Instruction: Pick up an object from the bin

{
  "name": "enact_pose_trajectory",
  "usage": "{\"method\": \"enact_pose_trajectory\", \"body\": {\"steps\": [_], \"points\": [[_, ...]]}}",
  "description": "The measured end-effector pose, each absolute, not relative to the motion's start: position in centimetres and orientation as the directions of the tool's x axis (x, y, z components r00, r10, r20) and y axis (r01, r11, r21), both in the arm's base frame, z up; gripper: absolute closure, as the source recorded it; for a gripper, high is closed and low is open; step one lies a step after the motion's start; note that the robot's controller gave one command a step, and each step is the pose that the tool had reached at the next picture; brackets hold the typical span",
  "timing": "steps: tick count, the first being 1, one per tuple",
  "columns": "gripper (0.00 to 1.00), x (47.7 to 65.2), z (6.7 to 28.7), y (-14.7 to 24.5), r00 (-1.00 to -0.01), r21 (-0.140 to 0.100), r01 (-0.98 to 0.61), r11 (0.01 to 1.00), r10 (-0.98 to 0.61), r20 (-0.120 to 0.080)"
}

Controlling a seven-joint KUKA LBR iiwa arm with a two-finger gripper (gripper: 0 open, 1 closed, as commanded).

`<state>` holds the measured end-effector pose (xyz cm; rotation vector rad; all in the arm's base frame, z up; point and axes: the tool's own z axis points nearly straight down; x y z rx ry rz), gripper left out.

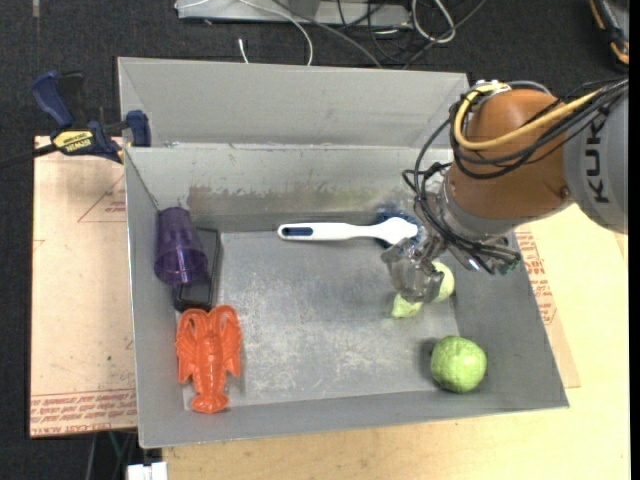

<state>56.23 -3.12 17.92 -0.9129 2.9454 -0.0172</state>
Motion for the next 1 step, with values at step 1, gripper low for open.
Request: {"method": "enact_pose_trajectory", "body": {"steps": [1], "points": [[1.00, 56.35, 17.86, -3.27, -0.816, -0.028, -0.576, 0.817, -0.576, -0.052]]}}
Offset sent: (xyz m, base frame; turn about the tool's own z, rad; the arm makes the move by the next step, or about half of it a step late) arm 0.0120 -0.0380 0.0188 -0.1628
